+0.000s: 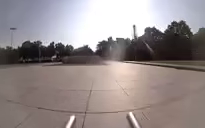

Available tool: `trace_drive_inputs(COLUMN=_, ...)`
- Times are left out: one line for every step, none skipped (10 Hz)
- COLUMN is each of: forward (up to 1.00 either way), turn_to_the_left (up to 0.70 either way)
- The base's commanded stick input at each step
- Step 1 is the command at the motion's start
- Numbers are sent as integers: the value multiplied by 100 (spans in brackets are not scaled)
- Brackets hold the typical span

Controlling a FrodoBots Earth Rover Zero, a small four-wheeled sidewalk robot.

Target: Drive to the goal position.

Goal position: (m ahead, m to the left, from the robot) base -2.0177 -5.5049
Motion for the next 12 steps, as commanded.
trace_drive_inputs(forward=70, turn_to_the_left=0)
trace_drive_inputs(forward=70, turn_to_the_left=0)
trace_drive_inputs(forward=70, turn_to_the_left=0)
trace_drive_inputs(forward=70, turn_to_the_left=0)
trace_drive_inputs(forward=70, turn_to_the_left=0)
trace_drive_inputs(forward=70, turn_to_the_left=0)
trace_drive_inputs(forward=70, turn_to_the_left=0)
trace_drive_inputs(forward=70, turn_to_the_left=0)
trace_drive_inputs(forward=70, turn_to_the_left=0)
trace_drive_inputs(forward=70, turn_to_the_left=0)
trace_drive_inputs(forward=70, turn_to_the_left=0)
trace_drive_inputs(forward=70, turn_to_the_left=0)
